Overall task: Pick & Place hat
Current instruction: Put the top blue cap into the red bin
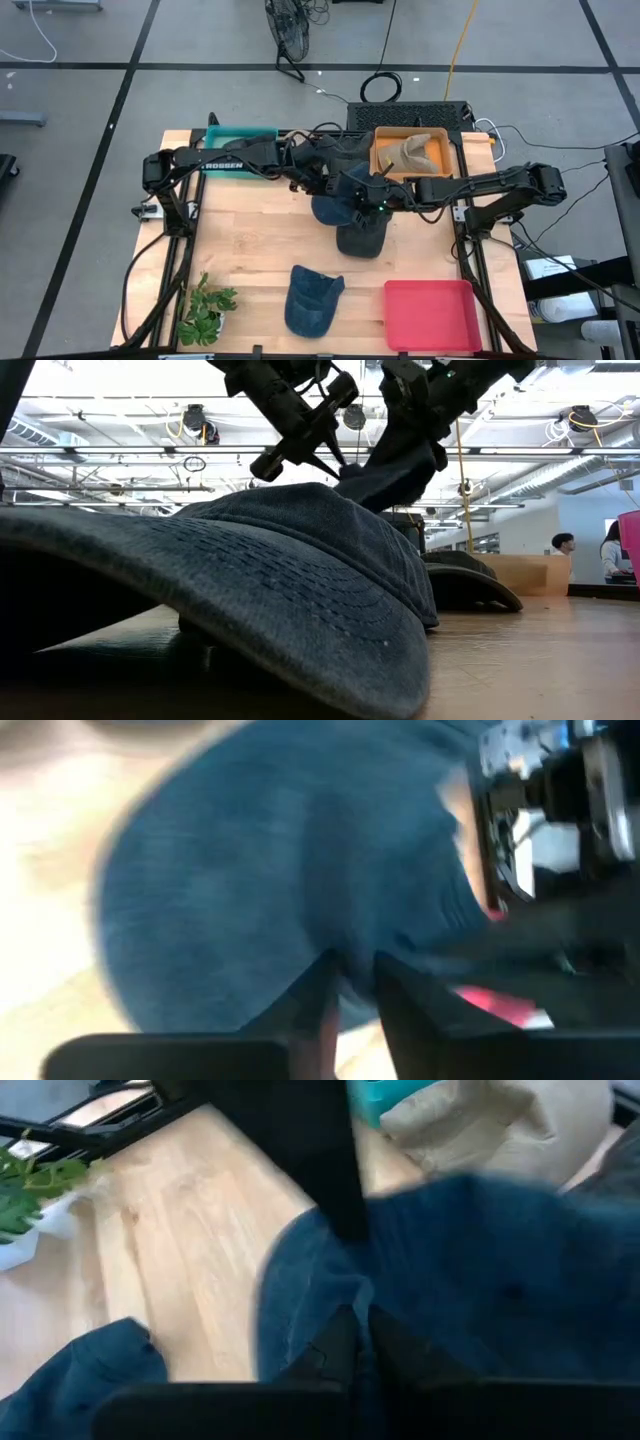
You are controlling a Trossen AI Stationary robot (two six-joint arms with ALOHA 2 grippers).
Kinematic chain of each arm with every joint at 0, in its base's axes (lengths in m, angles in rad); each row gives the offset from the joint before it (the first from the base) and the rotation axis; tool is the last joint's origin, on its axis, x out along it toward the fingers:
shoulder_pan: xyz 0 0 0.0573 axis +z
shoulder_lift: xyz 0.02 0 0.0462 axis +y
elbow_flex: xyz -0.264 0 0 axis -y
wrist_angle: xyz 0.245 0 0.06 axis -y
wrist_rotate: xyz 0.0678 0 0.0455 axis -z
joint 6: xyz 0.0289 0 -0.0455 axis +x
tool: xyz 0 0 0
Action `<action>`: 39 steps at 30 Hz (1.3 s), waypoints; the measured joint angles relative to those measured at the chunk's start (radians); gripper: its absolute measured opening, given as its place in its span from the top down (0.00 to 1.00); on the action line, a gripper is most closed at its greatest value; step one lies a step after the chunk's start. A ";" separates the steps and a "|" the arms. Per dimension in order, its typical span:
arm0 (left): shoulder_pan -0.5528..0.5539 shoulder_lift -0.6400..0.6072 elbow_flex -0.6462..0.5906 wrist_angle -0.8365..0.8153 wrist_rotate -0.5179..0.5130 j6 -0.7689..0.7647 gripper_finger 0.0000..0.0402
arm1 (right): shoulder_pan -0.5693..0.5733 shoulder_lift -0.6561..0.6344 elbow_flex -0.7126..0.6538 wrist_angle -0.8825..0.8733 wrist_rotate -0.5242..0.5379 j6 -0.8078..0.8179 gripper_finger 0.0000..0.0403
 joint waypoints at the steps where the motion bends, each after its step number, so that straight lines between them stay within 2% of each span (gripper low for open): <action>1: 0.002 -0.001 0.000 -0.001 0.017 0.012 0.77 | 0.000 -0.001 0.000 0.005 0.002 0.000 1.00; 4: 0.013 -0.018 0.000 -0.021 0.052 0.048 0.71 | 0.000 -0.030 0.000 -0.020 0.003 0.009 1.00; 8: 0.031 -0.057 -0.001 -0.030 0.042 0.100 0.64 | -0.001 -0.078 0.000 -0.090 0.037 0.043 1.00; 15: 0.076 -0.164 0.000 -0.051 0.035 0.192 0.59 | 0.013 -0.209 0.000 -0.174 0.050 0.080 1.00; 20: 0.106 -0.253 0.000 -0.067 0.047 0.272 0.59 | 0.042 -0.341 0.000 -0.190 -0.026 0.125 1.00; 24: 0.126 -0.314 0.000 -0.084 0.065 0.321 0.59 | 0.084 -0.432 0.000 -0.291 -0.107 0.251 1.00; 32: 0.128 -0.403 0.000 -0.227 0.085 0.436 0.59 | 0.231 -0.510 0.000 -0.447 -0.081 0.494 1.00; 39: 0.120 -0.429 0.000 -0.326 0.084 0.528 0.59 | 0.352 -0.510 0.000 -0.414 -0.106 0.638 1.00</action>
